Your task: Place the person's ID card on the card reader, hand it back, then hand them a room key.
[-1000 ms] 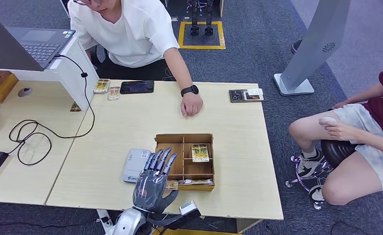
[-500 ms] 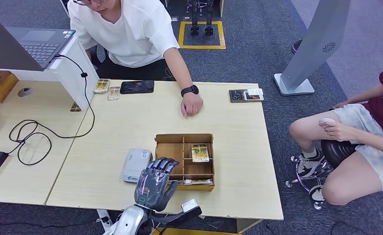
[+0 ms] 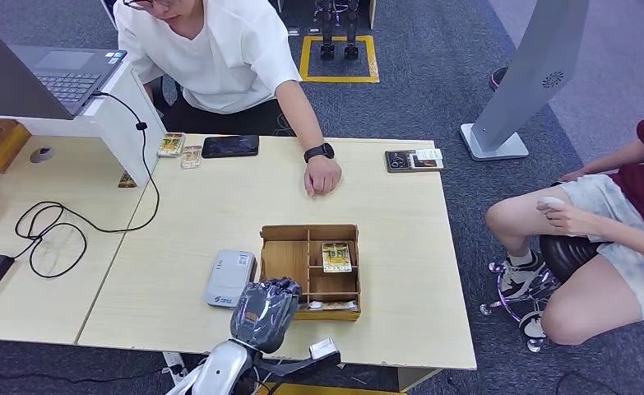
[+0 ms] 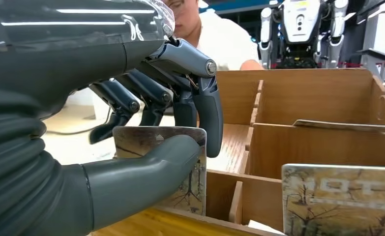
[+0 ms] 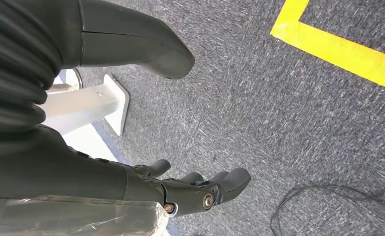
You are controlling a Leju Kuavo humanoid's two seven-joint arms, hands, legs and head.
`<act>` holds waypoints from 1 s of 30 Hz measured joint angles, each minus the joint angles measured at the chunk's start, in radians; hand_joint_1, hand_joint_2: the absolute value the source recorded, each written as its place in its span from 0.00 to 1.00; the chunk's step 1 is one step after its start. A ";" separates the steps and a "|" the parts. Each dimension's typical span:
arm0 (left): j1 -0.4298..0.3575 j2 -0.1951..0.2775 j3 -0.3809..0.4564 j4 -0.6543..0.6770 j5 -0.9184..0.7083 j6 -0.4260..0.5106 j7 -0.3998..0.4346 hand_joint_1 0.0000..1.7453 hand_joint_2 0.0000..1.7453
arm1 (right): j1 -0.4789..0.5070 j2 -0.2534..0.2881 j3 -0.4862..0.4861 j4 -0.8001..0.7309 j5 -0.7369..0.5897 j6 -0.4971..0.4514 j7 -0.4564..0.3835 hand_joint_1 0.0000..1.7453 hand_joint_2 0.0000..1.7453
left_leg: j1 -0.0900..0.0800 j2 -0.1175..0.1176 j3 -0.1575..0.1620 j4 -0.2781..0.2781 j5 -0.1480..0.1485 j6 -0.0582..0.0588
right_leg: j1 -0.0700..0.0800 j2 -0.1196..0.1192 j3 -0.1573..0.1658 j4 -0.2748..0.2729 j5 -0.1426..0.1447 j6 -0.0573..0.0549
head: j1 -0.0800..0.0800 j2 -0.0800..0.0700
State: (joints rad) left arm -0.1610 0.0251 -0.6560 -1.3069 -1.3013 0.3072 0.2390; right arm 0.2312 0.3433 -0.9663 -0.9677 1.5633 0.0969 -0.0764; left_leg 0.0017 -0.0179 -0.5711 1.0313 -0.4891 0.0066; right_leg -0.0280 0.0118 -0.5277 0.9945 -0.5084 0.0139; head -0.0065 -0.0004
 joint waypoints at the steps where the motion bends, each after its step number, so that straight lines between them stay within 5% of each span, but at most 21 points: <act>1: -0.002 0.000 -0.001 0.000 0.002 -0.006 -0.001 1.00 1.00 | -0.001 0.000 -0.002 0.000 0.001 0.000 -0.001 0.00 1.00 | 0.000 0.000 0.000 0.000 0.000 0.000 | 0.000 0.000 0.000 0.000 0.000 0.000 | 0.000 0.000; 20: -0.012 0.010 -0.007 0.004 0.029 0.082 -0.019 1.00 1.00 | -0.019 -0.003 -0.013 0.014 0.002 -0.009 -0.009 0.00 1.00 | 0.000 0.000 0.000 0.000 0.000 0.000 | 0.000 0.000 0.000 0.000 0.000 0.000 | 0.000 0.000; 30: -0.046 0.007 0.014 -0.072 0.081 0.260 -0.068 1.00 1.00 | -0.019 -0.003 -0.012 0.022 0.002 -0.023 -0.012 0.00 1.00 | 0.000 0.000 0.000 0.000 0.000 0.000 | 0.000 0.000 0.000 0.000 0.000 0.000 | 0.000 0.000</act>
State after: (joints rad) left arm -0.2074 0.0323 -0.6421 -1.3794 -1.2205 0.5675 0.1713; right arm 0.2120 0.3399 -0.9787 -0.9462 1.5652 0.0739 -0.0887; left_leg 0.0017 -0.0182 -0.5711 1.0314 -0.4889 0.0066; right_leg -0.0280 0.0116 -0.5276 0.9946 -0.5083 0.0139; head -0.0065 -0.0004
